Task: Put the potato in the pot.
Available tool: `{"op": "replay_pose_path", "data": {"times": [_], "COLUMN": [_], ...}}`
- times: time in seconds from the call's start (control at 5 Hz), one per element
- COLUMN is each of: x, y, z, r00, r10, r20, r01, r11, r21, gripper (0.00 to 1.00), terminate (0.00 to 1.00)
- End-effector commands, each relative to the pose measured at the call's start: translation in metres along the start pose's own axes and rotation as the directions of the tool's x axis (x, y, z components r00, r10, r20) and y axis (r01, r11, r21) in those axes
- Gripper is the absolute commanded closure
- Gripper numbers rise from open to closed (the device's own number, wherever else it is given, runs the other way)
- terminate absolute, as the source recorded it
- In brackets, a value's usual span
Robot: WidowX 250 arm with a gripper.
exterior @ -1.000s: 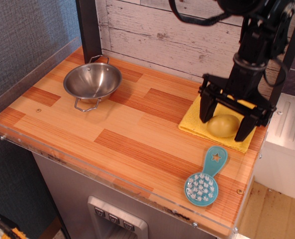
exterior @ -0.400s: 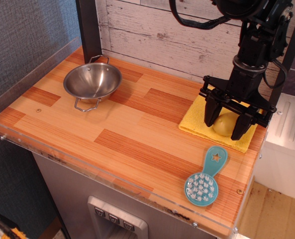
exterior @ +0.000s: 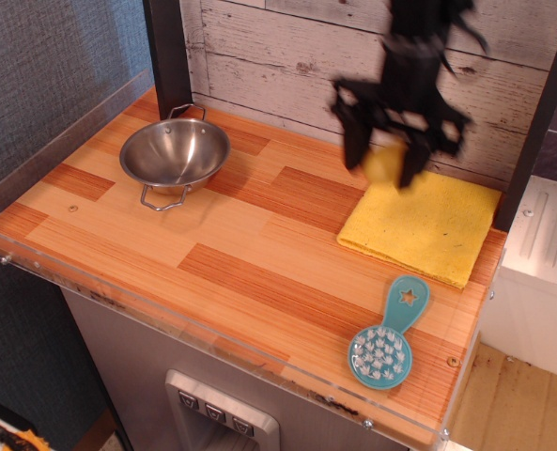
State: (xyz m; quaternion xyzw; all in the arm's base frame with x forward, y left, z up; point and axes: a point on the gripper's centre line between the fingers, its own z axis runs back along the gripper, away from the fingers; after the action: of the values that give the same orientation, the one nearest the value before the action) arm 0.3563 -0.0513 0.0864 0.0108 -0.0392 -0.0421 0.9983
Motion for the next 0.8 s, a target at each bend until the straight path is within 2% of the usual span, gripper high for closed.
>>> {"op": "replay_pose_path", "data": {"times": [0.0,0.2,0.4,0.6], "x": [-0.024,-0.043,-0.053,-0.056], "y": [0.063,0.09,0.116,0.147], "z": [0.046,0.041,0.03,0.022], "r00": [0.989,0.981,0.964,0.947], "r10": [0.127,0.188,0.267,0.321], "r20": [0.073,0.039,0.013,-0.015], "r01": [-0.132,-0.191,-0.266,-0.316], "r11": [0.989,0.975,0.957,0.938], "r21": [0.065,0.114,0.113,0.142], "gripper": [1.0,1.0,1.0,1.0], "terminate": [0.0,0.0,0.0,0.0]}}
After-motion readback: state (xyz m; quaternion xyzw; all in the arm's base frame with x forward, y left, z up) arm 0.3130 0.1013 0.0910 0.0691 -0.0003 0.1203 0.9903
